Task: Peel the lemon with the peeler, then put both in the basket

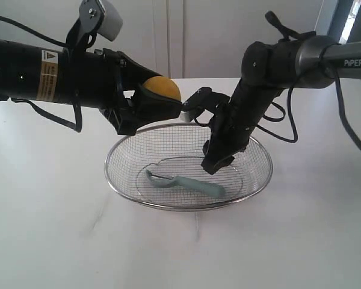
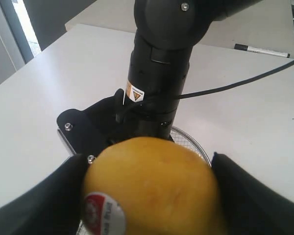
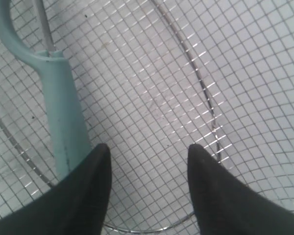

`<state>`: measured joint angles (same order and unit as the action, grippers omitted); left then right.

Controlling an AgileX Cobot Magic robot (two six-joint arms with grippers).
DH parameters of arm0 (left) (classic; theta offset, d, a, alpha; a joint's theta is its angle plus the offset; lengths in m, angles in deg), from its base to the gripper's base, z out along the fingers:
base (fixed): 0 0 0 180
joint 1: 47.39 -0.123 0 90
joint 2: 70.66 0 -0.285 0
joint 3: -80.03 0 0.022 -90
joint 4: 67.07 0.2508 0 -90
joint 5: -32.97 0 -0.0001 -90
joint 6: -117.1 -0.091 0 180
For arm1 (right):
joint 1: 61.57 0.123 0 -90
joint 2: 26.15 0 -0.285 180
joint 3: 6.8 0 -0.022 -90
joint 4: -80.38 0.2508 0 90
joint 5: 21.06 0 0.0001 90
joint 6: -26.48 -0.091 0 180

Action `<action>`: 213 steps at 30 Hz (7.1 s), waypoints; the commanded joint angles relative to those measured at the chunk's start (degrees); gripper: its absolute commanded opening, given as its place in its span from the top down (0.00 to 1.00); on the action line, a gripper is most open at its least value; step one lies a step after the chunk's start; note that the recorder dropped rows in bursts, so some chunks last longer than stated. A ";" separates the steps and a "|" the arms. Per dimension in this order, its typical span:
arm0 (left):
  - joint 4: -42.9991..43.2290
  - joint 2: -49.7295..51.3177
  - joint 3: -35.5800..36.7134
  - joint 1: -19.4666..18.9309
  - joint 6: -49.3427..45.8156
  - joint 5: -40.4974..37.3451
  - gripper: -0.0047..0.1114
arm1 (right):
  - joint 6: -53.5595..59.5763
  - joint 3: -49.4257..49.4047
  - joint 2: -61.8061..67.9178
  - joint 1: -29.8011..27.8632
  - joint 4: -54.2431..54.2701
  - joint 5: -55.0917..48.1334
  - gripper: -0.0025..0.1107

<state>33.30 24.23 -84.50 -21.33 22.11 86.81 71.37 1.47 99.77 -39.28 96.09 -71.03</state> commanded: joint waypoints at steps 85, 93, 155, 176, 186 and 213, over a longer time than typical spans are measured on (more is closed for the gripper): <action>-0.41 -0.46 0.04 -0.20 4.21 -1.93 0.96 | -52.82 0.50 -14.64 -25.81 -9.73 -19.99 0.98; -0.41 -0.46 0.04 -0.20 12.52 -7.96 0.96 | -52.82 0.50 -14.64 -25.81 -9.60 -19.67 0.98; -62.56 3.67 -6.60 -0.20 -67.26 -95.51 0.96 | -52.82 0.50 -14.64 -25.81 -7.58 -17.61 0.98; -93.48 21.14 -33.09 5.10 -86.95 -115.51 0.96 | -52.82 0.50 -14.64 -25.81 -7.58 -17.61 0.98; -94.13 26.74 -39.49 9.84 -86.35 -108.21 0.96 | -52.82 0.50 -14.64 -25.81 -7.59 -17.23 0.98; -102.53 37.01 -42.97 12.35 -86.35 -93.72 0.96 | -53.05 0.50 -14.64 -25.81 -7.46 -17.00 0.98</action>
<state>-68.23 61.62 -127.20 -9.28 -64.61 -6.84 18.58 1.47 85.83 -64.84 88.63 -88.08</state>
